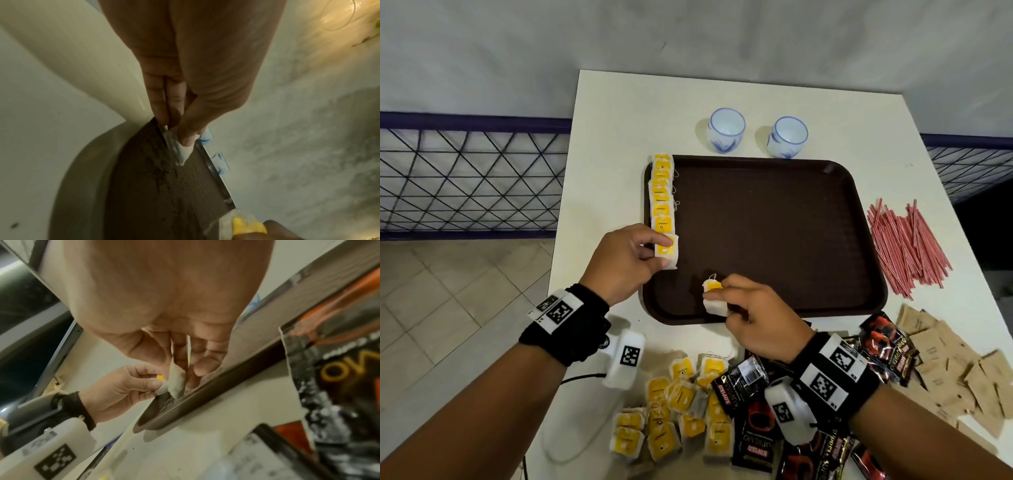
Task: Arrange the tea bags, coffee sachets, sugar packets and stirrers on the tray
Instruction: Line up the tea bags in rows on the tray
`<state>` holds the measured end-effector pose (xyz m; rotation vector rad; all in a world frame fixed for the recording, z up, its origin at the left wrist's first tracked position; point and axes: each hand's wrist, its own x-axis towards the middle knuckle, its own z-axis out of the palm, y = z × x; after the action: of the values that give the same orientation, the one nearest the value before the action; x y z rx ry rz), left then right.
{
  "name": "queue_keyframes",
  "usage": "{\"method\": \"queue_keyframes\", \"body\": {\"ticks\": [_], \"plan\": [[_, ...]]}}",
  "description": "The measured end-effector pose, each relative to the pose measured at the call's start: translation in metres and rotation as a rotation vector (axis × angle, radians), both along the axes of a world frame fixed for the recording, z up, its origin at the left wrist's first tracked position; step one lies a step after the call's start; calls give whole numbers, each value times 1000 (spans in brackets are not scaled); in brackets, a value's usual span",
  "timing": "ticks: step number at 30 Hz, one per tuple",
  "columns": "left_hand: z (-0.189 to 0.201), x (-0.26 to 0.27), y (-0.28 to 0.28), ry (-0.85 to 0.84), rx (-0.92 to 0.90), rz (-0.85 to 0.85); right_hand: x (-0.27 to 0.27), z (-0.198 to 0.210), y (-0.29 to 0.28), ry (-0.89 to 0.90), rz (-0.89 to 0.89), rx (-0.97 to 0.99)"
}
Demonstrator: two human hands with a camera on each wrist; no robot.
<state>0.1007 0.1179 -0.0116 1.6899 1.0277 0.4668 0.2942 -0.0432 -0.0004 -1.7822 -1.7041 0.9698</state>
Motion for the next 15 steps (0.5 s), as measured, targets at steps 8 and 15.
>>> {"method": "queue_keyframes", "body": {"ticks": [8, 15], "plan": [[-12, 5, 11, 142, 240, -43, -2, -12, 13, 116, -179, 23], [-10, 1, 15, 138, 230, -92, -8, -13, 22, 195, -186, -50]]}}
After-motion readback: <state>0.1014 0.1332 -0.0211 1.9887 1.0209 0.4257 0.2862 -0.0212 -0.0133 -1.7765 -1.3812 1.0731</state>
